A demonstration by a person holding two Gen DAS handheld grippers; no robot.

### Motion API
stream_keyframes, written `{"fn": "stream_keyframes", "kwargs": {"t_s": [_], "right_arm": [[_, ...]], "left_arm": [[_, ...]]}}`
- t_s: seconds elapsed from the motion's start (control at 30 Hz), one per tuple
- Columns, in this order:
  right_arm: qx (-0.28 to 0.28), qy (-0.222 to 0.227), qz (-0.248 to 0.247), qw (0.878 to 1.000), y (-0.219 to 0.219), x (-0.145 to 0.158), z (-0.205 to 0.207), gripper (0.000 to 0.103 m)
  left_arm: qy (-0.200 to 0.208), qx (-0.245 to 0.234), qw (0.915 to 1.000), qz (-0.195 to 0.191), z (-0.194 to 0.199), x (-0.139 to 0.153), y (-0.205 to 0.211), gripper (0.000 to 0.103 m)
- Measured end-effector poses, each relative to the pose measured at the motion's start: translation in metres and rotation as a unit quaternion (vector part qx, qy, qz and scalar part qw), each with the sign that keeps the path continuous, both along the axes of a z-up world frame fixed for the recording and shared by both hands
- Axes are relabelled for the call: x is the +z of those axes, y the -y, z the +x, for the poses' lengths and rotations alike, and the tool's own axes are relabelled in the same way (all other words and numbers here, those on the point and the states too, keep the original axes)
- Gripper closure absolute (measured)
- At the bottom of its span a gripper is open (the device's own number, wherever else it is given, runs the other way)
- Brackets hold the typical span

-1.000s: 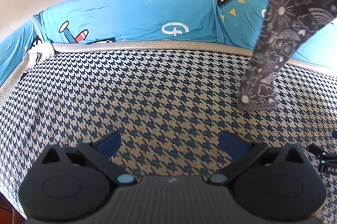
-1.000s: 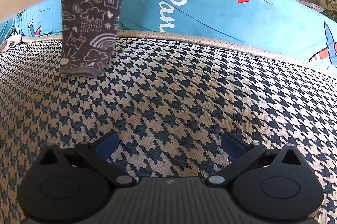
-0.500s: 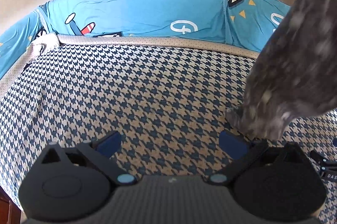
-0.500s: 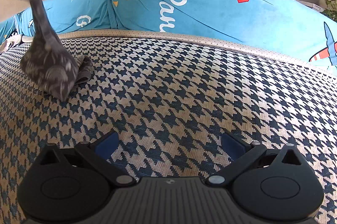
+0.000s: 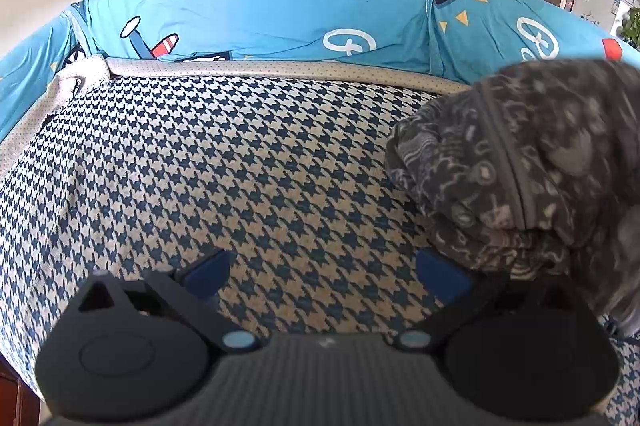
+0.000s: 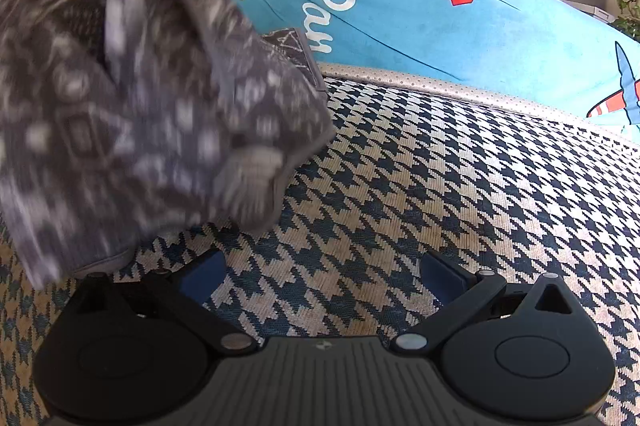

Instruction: Fold clothes

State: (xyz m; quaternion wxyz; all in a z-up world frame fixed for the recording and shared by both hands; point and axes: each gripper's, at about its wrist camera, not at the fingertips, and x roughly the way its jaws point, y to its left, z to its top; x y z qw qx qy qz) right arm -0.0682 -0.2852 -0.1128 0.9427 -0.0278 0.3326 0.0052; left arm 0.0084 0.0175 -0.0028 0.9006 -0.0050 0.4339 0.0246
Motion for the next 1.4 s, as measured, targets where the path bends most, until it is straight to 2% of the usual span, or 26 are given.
{"fn": "stream_keyframes", "kwargs": {"t_s": [0.47, 0.73, 1.4], "right_arm": [[0.0, 0.0, 0.0, 1.0, 0.0, -0.002, -0.003, 0.0], [0.0, 0.0, 0.0, 1.0, 0.0, -0.002, -0.002, 0.0], [0.0, 0.001, 0.0, 1.0, 0.0, -0.002, -0.002, 0.0]], "left_arm": [[0.002, -0.006, 1.0, -0.004, -0.003, 0.004, 0.007, 0.0], [-0.001, -0.017, 0.9998, 0.014, -0.008, -0.003, 0.021, 0.0], [-0.026, -0.05, 0.9981, 0.026, -0.011, -0.028, 0.049, 0.0]]}}
